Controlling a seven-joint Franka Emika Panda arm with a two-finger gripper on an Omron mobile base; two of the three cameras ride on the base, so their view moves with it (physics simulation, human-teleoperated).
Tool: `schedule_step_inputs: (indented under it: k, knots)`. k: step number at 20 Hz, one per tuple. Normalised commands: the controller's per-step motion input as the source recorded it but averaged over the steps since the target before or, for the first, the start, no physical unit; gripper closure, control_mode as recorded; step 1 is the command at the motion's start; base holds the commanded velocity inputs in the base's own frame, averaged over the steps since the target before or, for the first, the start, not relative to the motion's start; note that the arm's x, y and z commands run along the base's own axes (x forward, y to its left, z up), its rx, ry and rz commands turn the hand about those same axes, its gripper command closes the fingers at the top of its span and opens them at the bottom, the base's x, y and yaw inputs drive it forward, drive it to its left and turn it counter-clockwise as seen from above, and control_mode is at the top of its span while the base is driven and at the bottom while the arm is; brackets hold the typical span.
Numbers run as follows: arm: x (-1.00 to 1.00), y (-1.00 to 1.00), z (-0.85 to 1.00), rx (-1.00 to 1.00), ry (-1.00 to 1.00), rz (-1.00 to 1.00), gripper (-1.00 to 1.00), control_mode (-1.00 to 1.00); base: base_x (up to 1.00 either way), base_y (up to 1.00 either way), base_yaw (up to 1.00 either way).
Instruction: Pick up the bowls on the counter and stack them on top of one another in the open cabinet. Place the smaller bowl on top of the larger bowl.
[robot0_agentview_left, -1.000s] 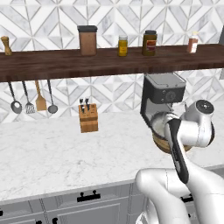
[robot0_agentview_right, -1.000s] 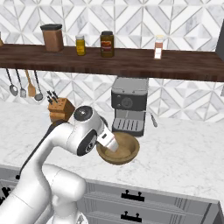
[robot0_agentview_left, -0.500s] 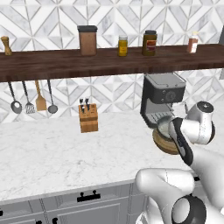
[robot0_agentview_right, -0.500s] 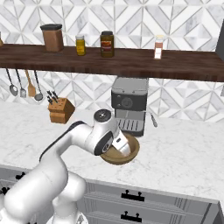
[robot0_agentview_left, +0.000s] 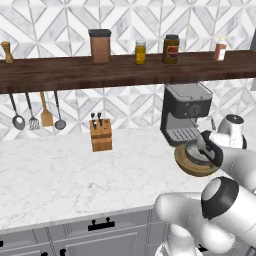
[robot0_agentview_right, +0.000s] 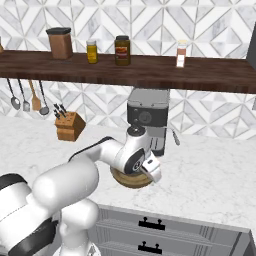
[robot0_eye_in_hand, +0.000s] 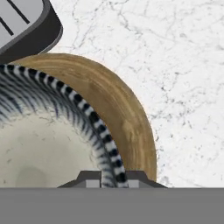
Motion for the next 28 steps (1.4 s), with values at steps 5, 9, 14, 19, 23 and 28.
schedule_step_inputs:
  k: [5,9,14,19,23,28]
  knots:
    - [0.3,0.03,-0.18,0.0,-0.01,0.0,-1.0,-1.0,0.0,0.0,0.0]
    - [0.19,0.0,0.04,0.0,0.0,-0.02,-1.0,-1.0,0.0,0.0,0.0]
    - [-0.3,-0.29,0.37,0.06,0.03,-0.04,-1.0,-1.0,0.0,0.0,0.0]
    - [-0.61,-0.59,-0.1,0.05,0.14,-0.04,-1.0,-1.0,0.0,0.0,0.0]
    - [0.03,0.0,-0.44,0.0,0.0,0.01,-1.0,-1.0,0.0,0.0,0.0]
    - [0.2,0.08,-0.29,0.04,0.0,0.01,-1.0,-1.0,0.0,0.0,0.0]
